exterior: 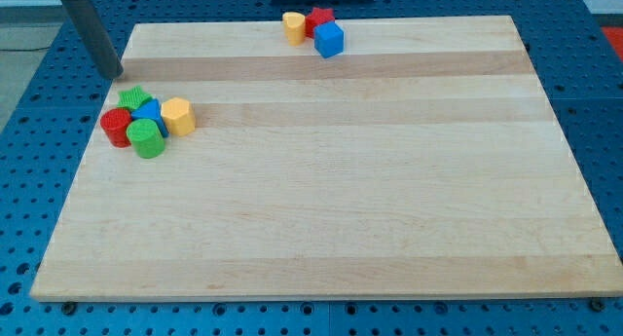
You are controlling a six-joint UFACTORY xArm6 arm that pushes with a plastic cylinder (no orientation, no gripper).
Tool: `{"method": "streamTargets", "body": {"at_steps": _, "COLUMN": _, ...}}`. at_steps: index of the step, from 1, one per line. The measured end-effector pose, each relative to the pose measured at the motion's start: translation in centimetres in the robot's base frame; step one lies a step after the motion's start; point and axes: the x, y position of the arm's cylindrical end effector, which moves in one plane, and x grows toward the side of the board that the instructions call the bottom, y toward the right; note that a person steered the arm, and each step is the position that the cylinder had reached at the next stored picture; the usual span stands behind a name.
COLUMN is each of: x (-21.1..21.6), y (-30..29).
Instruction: Push the green circle diagonally to the yellow hexagon
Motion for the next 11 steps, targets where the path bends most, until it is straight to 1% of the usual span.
{"method": "streamTargets", "body": {"at_steps": 2, "x": 4.1, "y": -0.1}}
{"method": "streamTargets", "body": {"at_steps": 3, "x": 10.6, "y": 0.0}}
{"method": "streamTargets", "body": {"at_steps": 4, "x": 14.8, "y": 0.8}}
{"method": "streamTargets", "body": {"at_steps": 6, "x": 14.5, "y": 3.3}}
{"method": "streamTargets", "body": {"at_steps": 7, "x": 14.3, "y": 2.7}}
{"method": "streamTargets", "body": {"at_steps": 8, "x": 14.0, "y": -0.1}}
{"method": "streamTargets", "body": {"at_steps": 9, "x": 13.4, "y": -0.1}}
{"method": "streamTargets", "body": {"at_steps": 10, "x": 13.0, "y": 1.3}}
{"method": "streamTargets", "body": {"at_steps": 11, "x": 12.9, "y": 6.3}}
